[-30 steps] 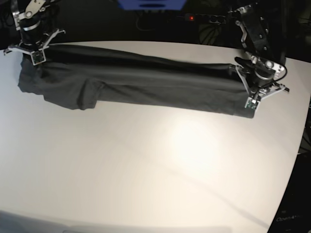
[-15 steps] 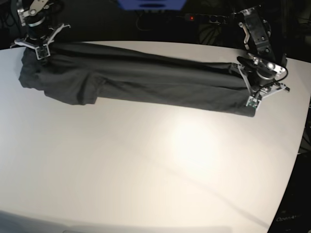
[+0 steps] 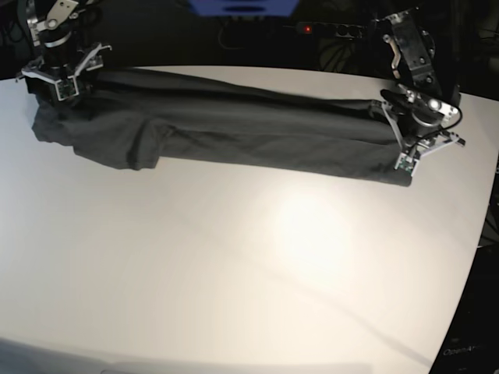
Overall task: Fold the T-shirt properly
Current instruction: 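Lower the hem onto the collar edge and adjust the left gripper's hold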
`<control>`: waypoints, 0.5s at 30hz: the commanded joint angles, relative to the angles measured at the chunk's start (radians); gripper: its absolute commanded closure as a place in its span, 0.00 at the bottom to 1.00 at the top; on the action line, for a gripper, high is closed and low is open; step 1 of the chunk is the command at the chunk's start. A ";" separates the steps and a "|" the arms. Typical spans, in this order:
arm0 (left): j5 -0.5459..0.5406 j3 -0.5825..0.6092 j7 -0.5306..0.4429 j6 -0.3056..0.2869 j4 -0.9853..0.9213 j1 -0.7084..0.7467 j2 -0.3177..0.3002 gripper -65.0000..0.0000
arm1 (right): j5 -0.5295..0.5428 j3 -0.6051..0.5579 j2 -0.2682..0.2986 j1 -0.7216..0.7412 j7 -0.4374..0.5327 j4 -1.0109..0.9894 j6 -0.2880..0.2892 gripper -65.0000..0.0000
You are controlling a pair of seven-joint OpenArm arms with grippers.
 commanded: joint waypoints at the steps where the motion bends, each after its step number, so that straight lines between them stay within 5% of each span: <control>1: 0.005 -0.001 -0.006 0.009 0.024 -0.005 -0.011 0.95 | 0.009 0.006 0.011 -0.003 0.017 0.013 -0.009 0.28; 3: 0.005 -0.003 -0.006 0.009 0.026 -0.004 -0.011 0.88 | 0.009 0.007 0.011 -0.001 0.017 0.018 -0.009 0.28; 10: -0.003 -0.003 -0.006 0.009 0.088 0.022 -0.006 0.39 | 0.008 0.007 0.026 -0.001 0.014 0.018 -0.009 0.28; 15: -0.003 -0.003 -0.004 0.009 0.154 0.025 -0.005 0.36 | 0.008 0.007 0.026 -0.001 0.014 0.018 -0.009 0.28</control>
